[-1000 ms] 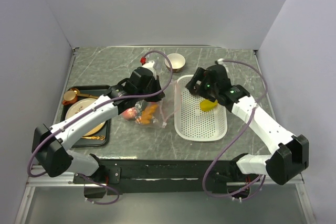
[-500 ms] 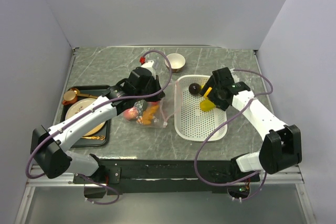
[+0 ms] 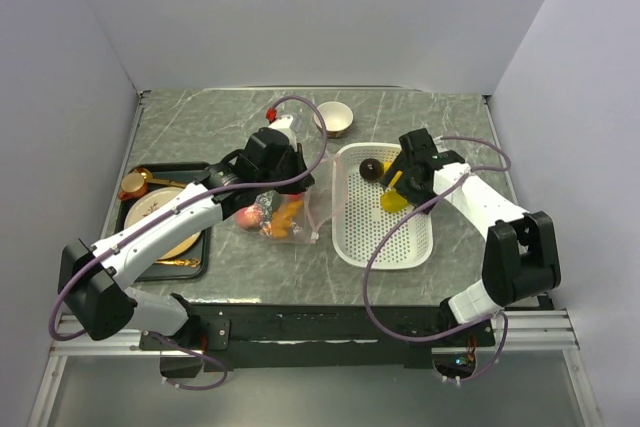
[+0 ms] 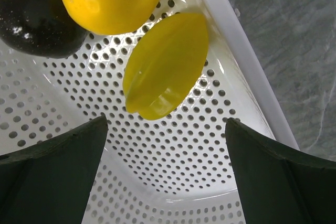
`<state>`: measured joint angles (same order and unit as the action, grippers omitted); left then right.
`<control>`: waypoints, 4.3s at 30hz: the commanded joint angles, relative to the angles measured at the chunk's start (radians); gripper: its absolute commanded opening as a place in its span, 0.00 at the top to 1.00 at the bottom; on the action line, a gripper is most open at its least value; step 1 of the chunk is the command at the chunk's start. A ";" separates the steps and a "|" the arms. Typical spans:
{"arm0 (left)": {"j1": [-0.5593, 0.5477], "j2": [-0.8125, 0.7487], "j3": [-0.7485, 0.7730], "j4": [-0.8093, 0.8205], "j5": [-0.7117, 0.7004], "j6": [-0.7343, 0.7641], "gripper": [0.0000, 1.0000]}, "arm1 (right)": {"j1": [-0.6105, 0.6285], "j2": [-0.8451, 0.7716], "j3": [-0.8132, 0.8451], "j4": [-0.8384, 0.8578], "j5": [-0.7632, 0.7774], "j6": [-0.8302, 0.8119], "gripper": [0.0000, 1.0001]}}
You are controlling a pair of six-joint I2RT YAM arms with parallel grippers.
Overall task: Place the food in the zip-top bag and seal the zipper
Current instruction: Pick up the fake fruit from the bin, then place the fake fruit in the zipper food storage bag.
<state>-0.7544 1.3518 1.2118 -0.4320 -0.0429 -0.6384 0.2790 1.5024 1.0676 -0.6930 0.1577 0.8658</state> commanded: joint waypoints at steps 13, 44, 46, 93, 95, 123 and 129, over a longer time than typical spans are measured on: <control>-0.003 -0.026 -0.003 0.012 -0.015 0.002 0.99 | -0.015 0.101 0.000 0.130 0.029 -0.030 0.02; -0.003 0.030 0.029 0.004 0.002 0.014 0.99 | -0.012 -0.041 -0.094 0.224 -0.320 -0.241 0.73; -0.003 0.029 0.029 0.003 -0.003 0.014 0.99 | -0.011 -0.047 -0.077 0.211 -0.342 -0.266 0.73; -0.003 0.055 0.028 0.030 0.026 -0.014 0.99 | 0.250 -0.249 0.040 0.254 -0.483 -0.356 0.72; -0.003 0.055 0.029 0.027 0.020 -0.012 0.99 | 0.270 -0.223 0.057 0.234 -0.455 -0.366 0.72; -0.003 0.012 0.020 0.027 -0.028 -0.014 0.99 | 0.292 -0.128 0.149 0.211 -0.278 -0.286 0.19; -0.002 0.013 0.018 0.035 -0.014 -0.006 0.99 | 0.264 -0.202 0.131 0.184 -0.124 -0.221 0.13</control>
<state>-0.7544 1.4033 1.2102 -0.4309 -0.0513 -0.6476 0.5606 1.3853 1.1660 -0.5011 -0.1005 0.5938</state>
